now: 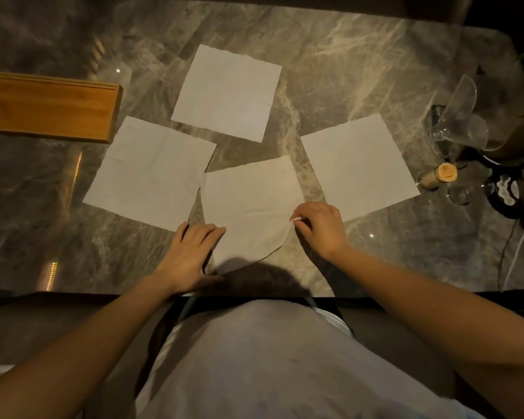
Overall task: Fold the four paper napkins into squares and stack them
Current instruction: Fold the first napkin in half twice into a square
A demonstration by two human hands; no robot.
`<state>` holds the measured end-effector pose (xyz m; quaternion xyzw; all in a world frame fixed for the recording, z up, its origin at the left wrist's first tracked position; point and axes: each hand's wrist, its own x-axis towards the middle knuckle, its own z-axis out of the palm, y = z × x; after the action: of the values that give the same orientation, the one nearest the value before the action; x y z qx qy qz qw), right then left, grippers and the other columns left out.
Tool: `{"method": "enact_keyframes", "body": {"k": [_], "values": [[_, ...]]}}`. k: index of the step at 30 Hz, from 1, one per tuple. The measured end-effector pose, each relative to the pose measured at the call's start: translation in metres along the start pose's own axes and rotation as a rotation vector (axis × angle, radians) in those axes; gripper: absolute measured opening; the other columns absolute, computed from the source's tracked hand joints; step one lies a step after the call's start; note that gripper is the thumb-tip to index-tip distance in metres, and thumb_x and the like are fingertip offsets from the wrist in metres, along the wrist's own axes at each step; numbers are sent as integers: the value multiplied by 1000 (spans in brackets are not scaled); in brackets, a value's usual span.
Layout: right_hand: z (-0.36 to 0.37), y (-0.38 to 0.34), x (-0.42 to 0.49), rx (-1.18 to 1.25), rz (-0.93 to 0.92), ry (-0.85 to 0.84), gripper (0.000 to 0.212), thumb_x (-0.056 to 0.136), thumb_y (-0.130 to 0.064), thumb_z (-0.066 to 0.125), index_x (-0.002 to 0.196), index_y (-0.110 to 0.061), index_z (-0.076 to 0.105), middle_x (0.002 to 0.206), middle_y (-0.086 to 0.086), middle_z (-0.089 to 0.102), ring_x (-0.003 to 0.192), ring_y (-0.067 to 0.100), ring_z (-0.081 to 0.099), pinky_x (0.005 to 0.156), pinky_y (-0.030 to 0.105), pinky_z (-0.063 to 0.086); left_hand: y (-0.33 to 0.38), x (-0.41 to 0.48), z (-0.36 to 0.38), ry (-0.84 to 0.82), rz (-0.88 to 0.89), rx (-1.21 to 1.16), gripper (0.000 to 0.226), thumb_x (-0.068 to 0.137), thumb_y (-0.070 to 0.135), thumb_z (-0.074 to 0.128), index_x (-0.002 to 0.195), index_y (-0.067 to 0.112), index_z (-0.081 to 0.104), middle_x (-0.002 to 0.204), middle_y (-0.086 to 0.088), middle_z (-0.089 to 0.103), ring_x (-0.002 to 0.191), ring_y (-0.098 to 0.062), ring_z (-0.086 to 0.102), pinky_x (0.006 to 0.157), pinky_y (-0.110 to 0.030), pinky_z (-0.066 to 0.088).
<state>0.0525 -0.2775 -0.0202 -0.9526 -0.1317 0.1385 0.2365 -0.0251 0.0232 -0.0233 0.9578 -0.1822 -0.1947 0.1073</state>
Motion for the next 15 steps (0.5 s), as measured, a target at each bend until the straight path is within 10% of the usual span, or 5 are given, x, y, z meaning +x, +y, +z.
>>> {"method": "enact_keyframes", "body": {"k": [15], "values": [[-10,10,-25,314,96,-78,17,85,-17,65,101,-22,65,99,-8,67,95,13,59,85,39,52,15,18,-2,380,-197,-472,20,83,1,59,94,14,69,102,-4,70,94,-22,62,82,-28,44]]}}
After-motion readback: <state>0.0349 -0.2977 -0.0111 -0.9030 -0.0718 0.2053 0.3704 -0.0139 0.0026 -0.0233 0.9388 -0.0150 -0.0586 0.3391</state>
